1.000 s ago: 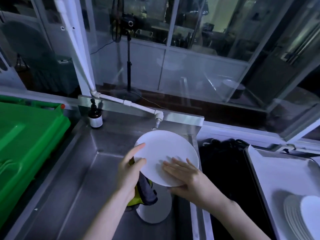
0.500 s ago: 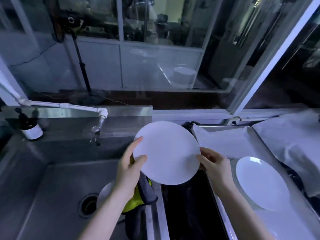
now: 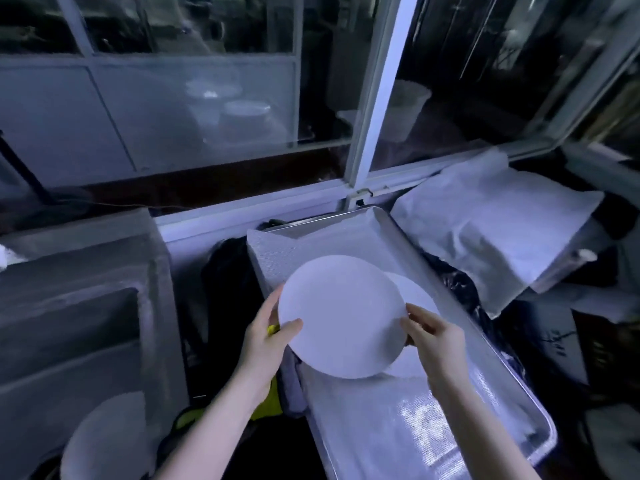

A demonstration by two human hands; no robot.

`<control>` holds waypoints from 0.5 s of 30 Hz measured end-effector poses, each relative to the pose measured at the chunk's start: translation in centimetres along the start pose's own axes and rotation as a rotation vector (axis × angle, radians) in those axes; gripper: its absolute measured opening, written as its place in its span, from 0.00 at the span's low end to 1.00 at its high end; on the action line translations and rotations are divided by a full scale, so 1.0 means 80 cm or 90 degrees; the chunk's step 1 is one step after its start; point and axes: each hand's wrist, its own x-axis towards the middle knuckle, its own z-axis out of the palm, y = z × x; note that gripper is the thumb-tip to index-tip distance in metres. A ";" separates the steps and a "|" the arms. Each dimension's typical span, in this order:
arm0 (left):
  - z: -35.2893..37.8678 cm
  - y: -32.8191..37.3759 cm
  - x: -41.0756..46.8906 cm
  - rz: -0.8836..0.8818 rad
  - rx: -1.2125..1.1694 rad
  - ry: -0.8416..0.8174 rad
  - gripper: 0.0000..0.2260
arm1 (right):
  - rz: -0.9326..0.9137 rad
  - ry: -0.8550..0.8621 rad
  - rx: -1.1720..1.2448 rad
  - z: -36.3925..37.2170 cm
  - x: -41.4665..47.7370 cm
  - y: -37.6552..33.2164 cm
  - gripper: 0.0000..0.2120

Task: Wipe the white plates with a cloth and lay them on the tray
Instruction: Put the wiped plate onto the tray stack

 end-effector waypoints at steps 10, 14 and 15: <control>0.094 -0.047 0.050 -0.085 0.072 -0.089 0.27 | 0.055 0.082 -0.084 -0.068 0.068 0.077 0.09; 0.104 -0.055 0.057 -0.104 0.100 -0.084 0.29 | 0.098 0.074 -0.103 -0.073 0.075 0.095 0.06; 0.106 -0.055 0.058 -0.101 0.108 -0.086 0.29 | 0.104 0.071 -0.106 -0.073 0.076 0.099 0.06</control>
